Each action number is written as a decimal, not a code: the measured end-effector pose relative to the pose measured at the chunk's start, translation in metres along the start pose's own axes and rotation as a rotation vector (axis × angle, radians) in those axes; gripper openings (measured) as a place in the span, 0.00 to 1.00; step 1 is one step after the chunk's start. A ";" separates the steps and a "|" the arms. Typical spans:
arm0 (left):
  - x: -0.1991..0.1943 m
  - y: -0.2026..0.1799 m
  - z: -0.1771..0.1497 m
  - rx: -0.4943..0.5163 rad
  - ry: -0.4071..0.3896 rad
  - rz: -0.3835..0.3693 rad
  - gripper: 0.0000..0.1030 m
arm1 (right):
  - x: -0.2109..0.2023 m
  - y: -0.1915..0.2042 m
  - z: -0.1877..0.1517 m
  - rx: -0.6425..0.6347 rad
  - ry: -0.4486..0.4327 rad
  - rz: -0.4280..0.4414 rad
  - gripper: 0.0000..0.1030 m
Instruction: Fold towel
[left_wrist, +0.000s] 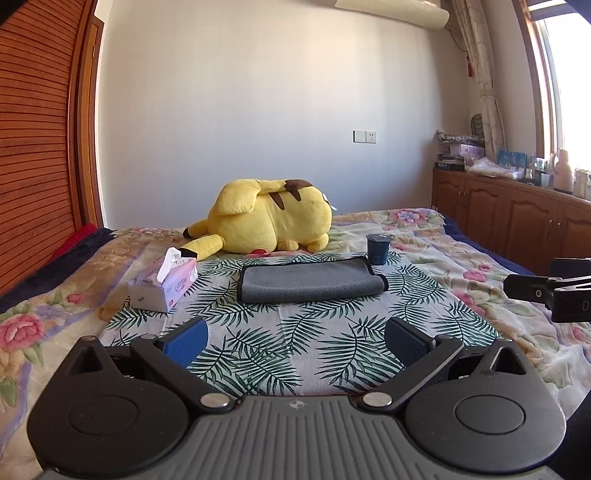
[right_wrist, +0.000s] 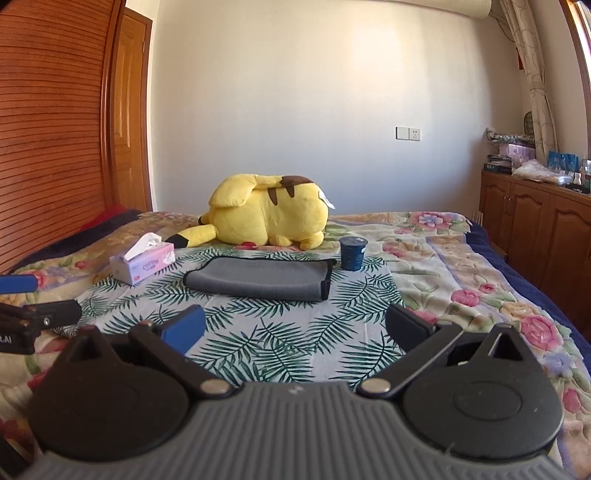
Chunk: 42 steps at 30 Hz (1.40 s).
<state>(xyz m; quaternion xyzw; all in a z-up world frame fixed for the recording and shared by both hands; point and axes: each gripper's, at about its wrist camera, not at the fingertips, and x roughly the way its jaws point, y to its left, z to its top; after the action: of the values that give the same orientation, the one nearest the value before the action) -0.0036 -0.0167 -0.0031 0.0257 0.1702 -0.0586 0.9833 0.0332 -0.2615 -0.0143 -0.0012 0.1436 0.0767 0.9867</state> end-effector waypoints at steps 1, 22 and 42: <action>-0.001 0.000 0.000 -0.001 -0.003 0.000 0.84 | -0.001 0.000 0.000 -0.001 -0.005 -0.002 1.00; -0.007 0.001 0.001 -0.007 -0.038 0.002 0.84 | -0.005 -0.002 0.001 -0.006 -0.043 -0.024 1.00; -0.007 0.002 0.001 -0.007 -0.037 0.001 0.84 | -0.006 -0.001 0.000 -0.008 -0.044 -0.028 1.00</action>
<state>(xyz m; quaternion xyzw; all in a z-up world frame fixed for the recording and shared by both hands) -0.0094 -0.0144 0.0006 0.0212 0.1522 -0.0580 0.9864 0.0280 -0.2636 -0.0125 -0.0053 0.1214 0.0634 0.9906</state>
